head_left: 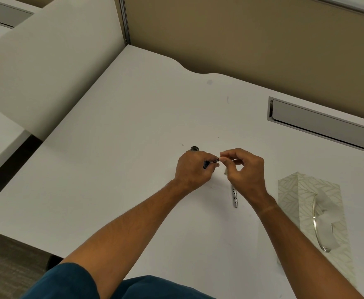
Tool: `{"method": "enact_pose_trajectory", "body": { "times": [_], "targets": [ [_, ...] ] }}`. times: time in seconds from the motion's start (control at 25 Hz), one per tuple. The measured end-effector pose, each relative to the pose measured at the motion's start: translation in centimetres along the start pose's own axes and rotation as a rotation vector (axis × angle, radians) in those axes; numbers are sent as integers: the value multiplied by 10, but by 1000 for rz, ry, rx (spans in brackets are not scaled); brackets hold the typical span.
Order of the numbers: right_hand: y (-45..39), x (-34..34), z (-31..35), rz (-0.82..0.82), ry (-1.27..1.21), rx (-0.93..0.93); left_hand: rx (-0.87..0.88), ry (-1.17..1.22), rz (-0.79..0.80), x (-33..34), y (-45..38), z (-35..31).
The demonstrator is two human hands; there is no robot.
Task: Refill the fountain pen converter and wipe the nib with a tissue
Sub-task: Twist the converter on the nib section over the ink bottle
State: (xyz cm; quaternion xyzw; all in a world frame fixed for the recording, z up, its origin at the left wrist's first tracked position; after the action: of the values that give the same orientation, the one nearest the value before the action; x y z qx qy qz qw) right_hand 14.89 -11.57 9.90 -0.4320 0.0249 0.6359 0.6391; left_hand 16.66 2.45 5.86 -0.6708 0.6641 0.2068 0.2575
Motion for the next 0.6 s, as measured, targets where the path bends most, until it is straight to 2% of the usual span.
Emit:
{"method": "enact_pose_trajectory", "body": {
  "times": [0.2,0.4,0.6],
  "targets": [
    [1,1,-3,3,-39,50,3,-11,12,0,-2,1],
    [0,0,-1,5,-32,11,-2,-5,3,0,-2,1],
    [1,0,-6,-8,-62,83,0,-10,8,-1,-1,1]
  ]
}}
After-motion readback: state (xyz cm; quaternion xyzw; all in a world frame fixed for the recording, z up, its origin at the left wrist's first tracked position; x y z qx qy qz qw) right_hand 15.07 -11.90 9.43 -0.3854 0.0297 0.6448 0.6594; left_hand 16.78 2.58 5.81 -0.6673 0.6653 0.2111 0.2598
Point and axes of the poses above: each hand's wrist, its own y-axis away from the middle knuckle, its own x-axis out of the palm, z = x × y, the point moved 7 cm from there along -y, towards the middle knuckle, and after that the axes turned 14 degrees about -x, right-handed, at the moved point
